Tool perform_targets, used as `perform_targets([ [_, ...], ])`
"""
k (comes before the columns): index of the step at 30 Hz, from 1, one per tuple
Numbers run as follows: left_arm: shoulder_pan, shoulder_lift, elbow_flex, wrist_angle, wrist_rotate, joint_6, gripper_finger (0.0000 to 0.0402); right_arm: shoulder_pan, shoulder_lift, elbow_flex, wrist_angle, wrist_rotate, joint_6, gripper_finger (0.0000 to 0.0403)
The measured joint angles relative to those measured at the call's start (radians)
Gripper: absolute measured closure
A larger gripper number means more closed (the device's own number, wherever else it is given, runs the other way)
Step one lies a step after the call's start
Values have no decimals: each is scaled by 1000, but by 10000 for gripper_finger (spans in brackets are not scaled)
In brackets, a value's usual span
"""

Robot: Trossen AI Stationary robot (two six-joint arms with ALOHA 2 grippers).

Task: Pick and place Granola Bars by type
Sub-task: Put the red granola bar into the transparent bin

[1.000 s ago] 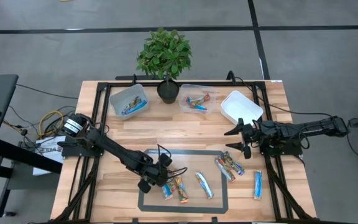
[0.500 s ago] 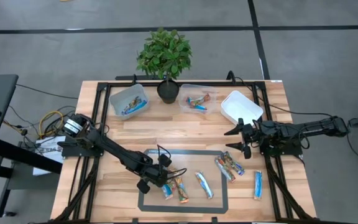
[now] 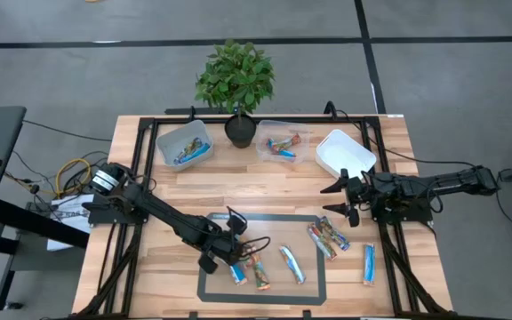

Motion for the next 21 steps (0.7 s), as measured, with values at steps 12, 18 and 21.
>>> perform_targets([
  [12, 38, -37, 120, 24, -68, 0, 388, 0, -1, 0, -6, 0, 0, 147],
  [18, 122, -49, 126, 176, -258, 62, 388, 0, 0, 0, 2, 0, 0, 147],
  [21, 189, -49, 126, 270, -343, 80, 388, 0, 0, 0, 1, 0, 0, 147],
])
